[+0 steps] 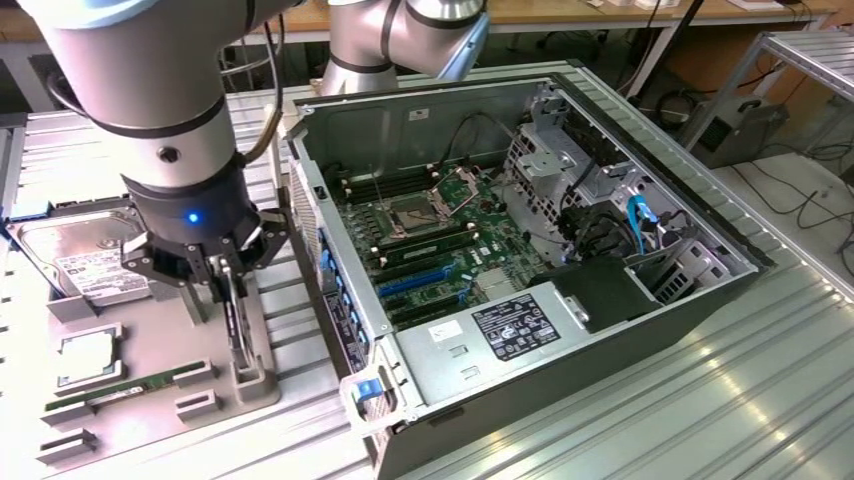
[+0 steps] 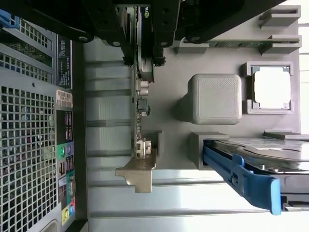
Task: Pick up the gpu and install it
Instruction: 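Pick up the gpu and move the gpu toward the slot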
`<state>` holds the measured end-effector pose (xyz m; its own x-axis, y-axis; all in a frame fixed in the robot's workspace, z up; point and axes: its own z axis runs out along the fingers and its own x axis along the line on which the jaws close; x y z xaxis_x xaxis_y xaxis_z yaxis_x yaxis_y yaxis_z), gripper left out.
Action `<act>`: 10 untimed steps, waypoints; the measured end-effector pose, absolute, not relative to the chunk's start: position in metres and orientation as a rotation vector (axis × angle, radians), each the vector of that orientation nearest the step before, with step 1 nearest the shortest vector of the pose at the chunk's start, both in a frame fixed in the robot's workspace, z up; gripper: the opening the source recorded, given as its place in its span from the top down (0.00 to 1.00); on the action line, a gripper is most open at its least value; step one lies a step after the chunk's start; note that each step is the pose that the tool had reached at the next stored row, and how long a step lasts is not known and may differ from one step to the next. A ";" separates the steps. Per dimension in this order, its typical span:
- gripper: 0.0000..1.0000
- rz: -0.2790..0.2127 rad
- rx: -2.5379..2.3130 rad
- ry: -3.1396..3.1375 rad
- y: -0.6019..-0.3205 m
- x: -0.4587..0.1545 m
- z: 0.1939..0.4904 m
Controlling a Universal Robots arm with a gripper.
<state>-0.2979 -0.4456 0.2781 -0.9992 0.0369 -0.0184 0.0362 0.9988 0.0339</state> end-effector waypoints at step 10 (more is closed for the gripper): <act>0.74 0.053 0.048 3.131 -0.446 -0.295 0.333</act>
<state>-0.2954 -0.4460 0.3329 -0.9995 0.0309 -0.0094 0.0306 0.9990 0.0340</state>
